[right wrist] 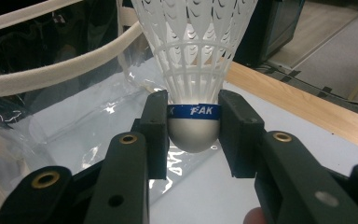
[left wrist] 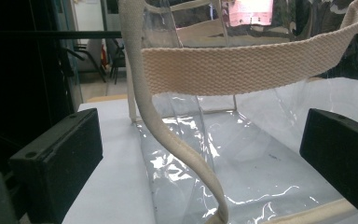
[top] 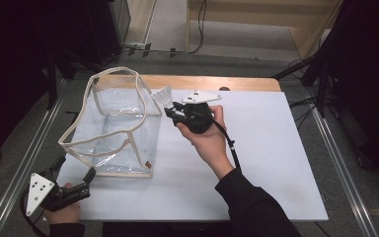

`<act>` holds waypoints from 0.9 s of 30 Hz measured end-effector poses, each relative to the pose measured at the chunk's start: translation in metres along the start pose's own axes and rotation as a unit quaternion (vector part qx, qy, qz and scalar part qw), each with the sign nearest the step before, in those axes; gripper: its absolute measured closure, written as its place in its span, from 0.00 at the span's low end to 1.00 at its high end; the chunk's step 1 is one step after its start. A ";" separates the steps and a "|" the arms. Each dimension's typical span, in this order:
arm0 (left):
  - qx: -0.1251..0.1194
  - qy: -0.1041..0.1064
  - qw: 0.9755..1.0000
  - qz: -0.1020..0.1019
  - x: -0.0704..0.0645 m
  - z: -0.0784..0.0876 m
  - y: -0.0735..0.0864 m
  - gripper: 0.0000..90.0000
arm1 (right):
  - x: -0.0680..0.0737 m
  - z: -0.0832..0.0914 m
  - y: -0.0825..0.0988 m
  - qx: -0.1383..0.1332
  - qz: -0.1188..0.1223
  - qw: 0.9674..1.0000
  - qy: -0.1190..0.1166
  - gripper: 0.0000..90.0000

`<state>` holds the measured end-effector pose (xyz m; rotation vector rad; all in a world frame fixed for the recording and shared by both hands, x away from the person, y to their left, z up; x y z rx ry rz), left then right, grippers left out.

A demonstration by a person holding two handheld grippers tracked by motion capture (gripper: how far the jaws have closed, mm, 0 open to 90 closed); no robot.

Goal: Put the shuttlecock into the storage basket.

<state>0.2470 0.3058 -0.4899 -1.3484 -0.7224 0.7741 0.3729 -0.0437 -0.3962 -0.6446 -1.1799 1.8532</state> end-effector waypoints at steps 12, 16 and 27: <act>0.001 0.000 1.000 -0.001 0.000 0.000 0.000 0.00 | 0.000 0.003 -0.006 -0.001 0.004 1.000 -0.001 0.70; 0.000 0.000 1.000 -0.001 0.000 0.000 0.000 0.00 | 0.000 0.004 -0.009 -0.002 0.005 1.000 -0.001 0.70; 0.000 0.000 1.000 -0.002 0.000 0.000 0.000 0.00 | 0.001 0.005 -0.016 -0.008 0.007 1.000 -0.001 0.70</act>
Point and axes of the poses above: each handheld gripper's, and its own axes: z roughly backward along the jaws, y roughly out of its underside, x roughly to its left, the point moved 4 cm from there along -z, roughly forward along the jaws, and after that the axes turned 11 degrees about y, right-handed, at the moved point
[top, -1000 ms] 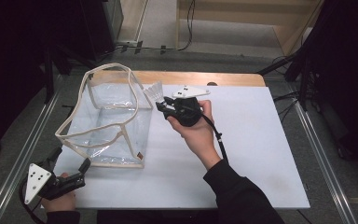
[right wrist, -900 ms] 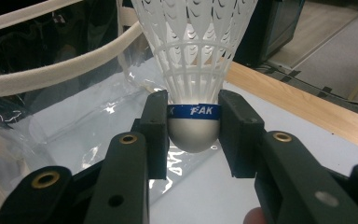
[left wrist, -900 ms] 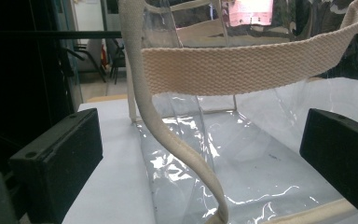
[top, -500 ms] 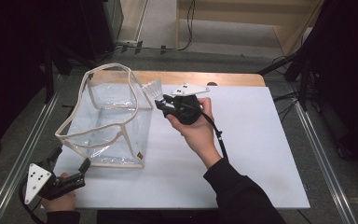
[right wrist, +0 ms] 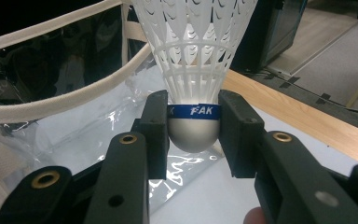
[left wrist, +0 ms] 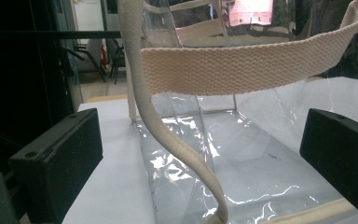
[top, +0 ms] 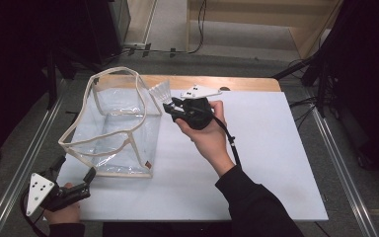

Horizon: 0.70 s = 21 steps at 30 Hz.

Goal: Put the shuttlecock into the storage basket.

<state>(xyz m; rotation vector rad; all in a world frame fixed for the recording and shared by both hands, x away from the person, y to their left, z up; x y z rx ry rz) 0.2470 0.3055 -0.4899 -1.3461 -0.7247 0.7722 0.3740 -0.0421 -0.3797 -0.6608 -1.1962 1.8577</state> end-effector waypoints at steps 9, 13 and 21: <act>0.001 -0.001 1.000 -0.002 0.000 0.000 0.000 0.00 | 0.002 0.000 -0.004 -0.002 0.004 1.000 -0.003 0.70; 0.001 -0.001 1.000 -0.002 0.000 0.000 0.000 0.00 | 0.005 0.000 -0.007 -0.003 0.005 1.000 -0.005 0.70; 0.000 -0.001 1.000 -0.001 0.000 0.000 0.000 0.00 | 0.012 -0.001 -0.014 -0.006 0.009 1.000 -0.010 0.70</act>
Point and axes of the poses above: each handheld gripper's, and its own axes: z roughly backward along the jaws, y roughly out of its underside, x roughly to its left, the point moved 4 cm from there along -z, roughly forward along the jaws, and after that the axes turned 11 degrees about y, right-handed, at the moved point
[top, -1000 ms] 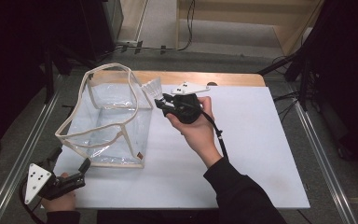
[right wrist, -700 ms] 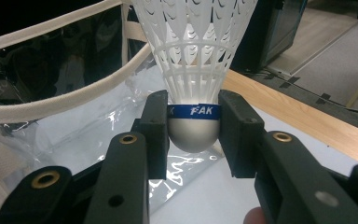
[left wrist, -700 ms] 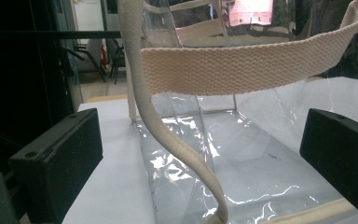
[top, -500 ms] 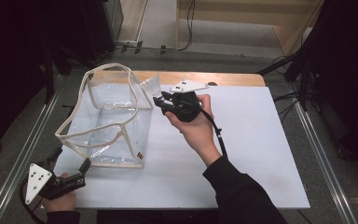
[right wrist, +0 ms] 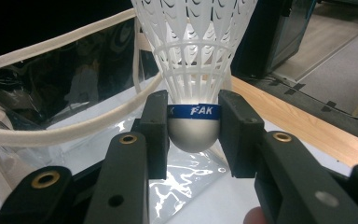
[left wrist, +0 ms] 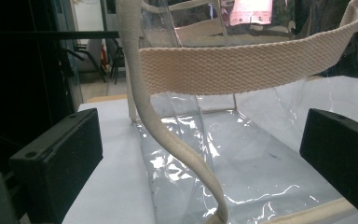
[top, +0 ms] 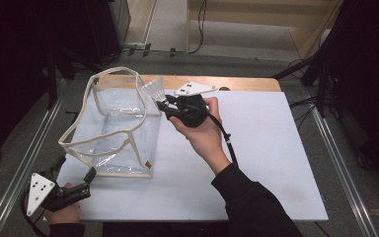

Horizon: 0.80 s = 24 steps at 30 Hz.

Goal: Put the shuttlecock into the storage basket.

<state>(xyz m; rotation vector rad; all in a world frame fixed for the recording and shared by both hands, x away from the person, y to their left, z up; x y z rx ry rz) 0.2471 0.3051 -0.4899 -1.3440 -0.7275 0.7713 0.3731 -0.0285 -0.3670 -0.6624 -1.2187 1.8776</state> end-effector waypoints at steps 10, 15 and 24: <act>-0.001 0.000 1.000 0.001 0.000 0.000 0.000 0.00 | 0.009 -0.002 -0.009 -0.005 0.006 1.000 -0.008 0.70; -0.001 0.001 1.000 0.001 0.000 0.000 0.000 0.00 | 0.015 -0.003 -0.012 -0.005 0.009 1.000 -0.013 0.70; -0.001 0.001 1.000 0.000 0.000 0.000 0.000 0.00 | 0.025 -0.008 -0.015 -0.007 0.011 1.000 -0.025 0.70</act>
Point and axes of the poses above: each handheld gripper's, and its own axes: z roughly backward along the jaws, y roughly out of its underside, x roughly to its left, the point moved 4 cm from there along -z, roughly forward along the jaws, and after that the axes turned 11 degrees about y, right-handed, at the moved point
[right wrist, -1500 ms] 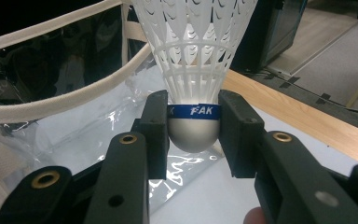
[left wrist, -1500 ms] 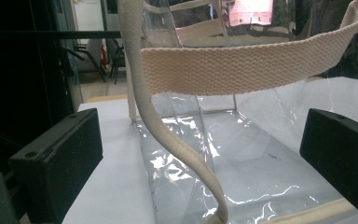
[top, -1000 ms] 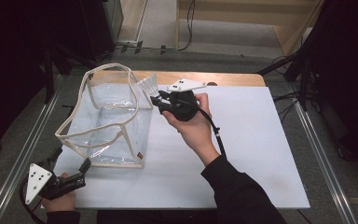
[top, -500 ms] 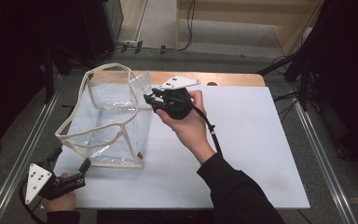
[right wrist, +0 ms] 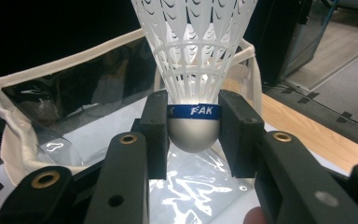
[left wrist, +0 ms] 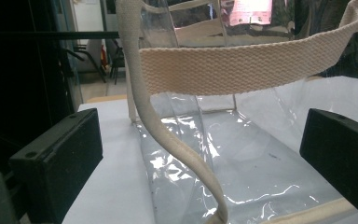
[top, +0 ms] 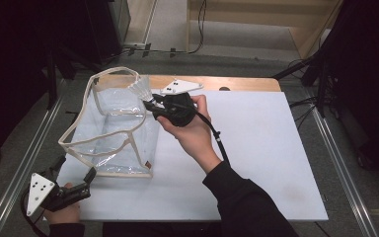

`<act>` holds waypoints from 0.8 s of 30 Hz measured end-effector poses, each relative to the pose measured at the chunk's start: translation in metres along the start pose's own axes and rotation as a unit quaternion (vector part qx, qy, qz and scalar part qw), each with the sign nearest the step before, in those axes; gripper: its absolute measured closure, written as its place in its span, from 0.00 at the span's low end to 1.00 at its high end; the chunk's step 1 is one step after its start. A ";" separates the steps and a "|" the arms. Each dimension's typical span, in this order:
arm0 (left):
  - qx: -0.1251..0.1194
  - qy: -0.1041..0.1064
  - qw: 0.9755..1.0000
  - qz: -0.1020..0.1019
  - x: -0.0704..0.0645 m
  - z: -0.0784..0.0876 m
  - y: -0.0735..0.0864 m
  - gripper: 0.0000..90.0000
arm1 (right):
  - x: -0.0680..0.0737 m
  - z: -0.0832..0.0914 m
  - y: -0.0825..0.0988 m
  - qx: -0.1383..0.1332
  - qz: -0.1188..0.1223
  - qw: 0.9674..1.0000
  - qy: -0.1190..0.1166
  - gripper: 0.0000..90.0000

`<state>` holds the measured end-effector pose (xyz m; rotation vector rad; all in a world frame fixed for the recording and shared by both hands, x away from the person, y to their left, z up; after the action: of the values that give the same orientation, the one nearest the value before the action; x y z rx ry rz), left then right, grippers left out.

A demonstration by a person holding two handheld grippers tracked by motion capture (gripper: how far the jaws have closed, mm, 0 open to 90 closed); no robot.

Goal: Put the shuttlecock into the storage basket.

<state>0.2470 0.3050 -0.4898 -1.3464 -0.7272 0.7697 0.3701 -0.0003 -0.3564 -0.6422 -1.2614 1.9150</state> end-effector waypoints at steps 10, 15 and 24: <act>0.001 0.000 1.000 -0.001 0.000 0.000 0.000 0.00 | 0.010 -0.004 -0.002 0.000 0.002 1.000 -0.009 0.70; 0.001 0.000 1.000 -0.001 0.000 0.000 0.000 0.00 | 0.014 -0.006 -0.003 -0.001 0.004 1.000 -0.014 0.70; 0.001 0.001 1.000 -0.001 0.000 0.000 0.000 0.00 | 0.024 -0.012 -0.001 0.006 0.005 1.000 -0.022 0.70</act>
<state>0.2469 0.3051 -0.4897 -1.3446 -0.7266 0.7668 0.3652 0.0253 -0.3608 -0.6050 -1.2762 1.9533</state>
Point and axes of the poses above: each handheld gripper's, and its own axes: z roughly backward along the jaws, y roughly out of its underside, x roughly to its left, the point moved 4 cm from there along -z, roughly forward along the jaws, and after that the axes turned 11 degrees about y, right-handed, at the moved point
